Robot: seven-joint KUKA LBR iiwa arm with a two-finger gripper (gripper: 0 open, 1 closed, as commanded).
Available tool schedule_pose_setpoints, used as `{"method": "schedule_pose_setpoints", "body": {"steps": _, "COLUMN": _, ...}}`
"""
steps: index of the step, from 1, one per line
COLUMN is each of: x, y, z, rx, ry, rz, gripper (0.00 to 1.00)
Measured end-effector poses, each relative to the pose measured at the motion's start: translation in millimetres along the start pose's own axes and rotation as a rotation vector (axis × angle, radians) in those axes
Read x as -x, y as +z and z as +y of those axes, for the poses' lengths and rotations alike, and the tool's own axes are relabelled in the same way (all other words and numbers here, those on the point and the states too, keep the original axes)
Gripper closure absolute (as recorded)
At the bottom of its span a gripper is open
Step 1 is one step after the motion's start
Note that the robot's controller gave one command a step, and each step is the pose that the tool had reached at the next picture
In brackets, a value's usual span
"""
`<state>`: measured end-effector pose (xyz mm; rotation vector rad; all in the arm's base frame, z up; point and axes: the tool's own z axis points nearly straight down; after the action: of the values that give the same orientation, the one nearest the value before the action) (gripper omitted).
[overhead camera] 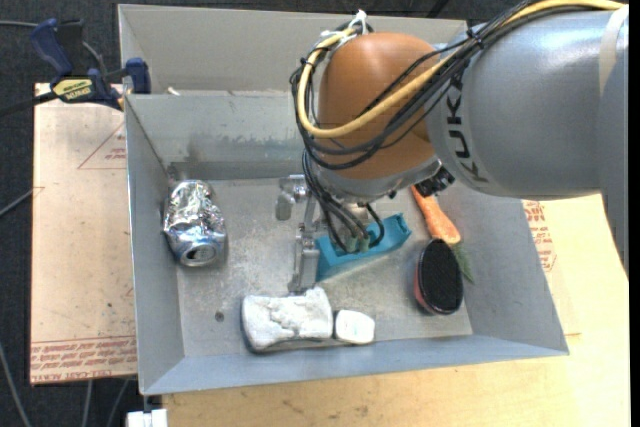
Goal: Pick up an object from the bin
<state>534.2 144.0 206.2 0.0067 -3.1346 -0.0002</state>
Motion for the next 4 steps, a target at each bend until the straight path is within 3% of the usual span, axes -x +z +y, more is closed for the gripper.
{"method": "schedule_pose_setpoints", "body": {"steps": 2, "x": 0.9, "y": -3.0, "z": -1.0, "rx": 0.002, "ry": 0.0, "rz": -0.011, "gripper": 0.0}}
{"method": "schedule_pose_setpoints", "body": {"steps": 3, "x": -12.1, "y": 31.0, "z": 5.0, "rx": 0.0, "ry": -0.123, "rz": -0.004, "gripper": 0.0}}
{"method": "schedule_pose_setpoints", "body": {"steps": 4, "x": -13.5, "y": 31.8, "z": 8.1, "rx": 0.002, "ry": -0.168, "rz": -0.006, "gripper": 0.0}}
